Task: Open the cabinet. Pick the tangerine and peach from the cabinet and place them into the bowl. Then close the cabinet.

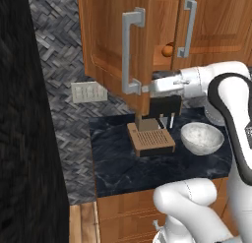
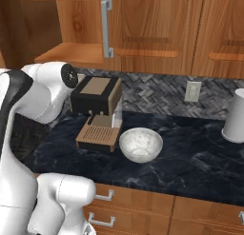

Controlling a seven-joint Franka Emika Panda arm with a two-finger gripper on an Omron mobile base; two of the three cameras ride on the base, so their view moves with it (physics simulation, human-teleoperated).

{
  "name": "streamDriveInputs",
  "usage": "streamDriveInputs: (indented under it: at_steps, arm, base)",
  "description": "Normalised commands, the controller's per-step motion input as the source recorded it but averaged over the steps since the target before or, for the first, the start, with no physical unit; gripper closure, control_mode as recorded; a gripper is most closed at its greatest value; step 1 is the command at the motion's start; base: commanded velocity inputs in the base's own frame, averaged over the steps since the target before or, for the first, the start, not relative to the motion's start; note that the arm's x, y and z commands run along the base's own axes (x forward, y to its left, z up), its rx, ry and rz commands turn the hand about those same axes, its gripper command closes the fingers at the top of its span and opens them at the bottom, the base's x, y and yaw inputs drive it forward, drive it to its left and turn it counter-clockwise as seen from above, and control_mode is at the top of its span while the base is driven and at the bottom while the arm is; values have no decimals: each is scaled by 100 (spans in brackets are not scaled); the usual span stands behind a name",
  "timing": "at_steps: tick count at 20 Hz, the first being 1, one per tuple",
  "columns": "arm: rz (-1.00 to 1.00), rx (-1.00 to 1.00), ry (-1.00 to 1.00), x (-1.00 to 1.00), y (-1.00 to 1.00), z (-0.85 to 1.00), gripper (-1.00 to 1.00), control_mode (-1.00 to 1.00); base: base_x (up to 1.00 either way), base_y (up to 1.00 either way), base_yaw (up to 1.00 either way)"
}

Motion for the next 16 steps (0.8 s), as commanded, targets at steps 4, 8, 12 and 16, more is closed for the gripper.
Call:
streamDriveInputs:
  at_steps: [4,8,12,16]
  arm:
    - [0,-7,-6,31,100,-7,-100,-100]
    - [0,0,0,45,96,-16,-100,-100]
    - [-1,7,-7,-24,0,4,-100,-100]
    - [-13,4,-31,-87,-49,82,-100,-100]
  base:
    - [0,0,0]
    - [0,0,0]
    - [0,0,0]
    - [0,0,0]
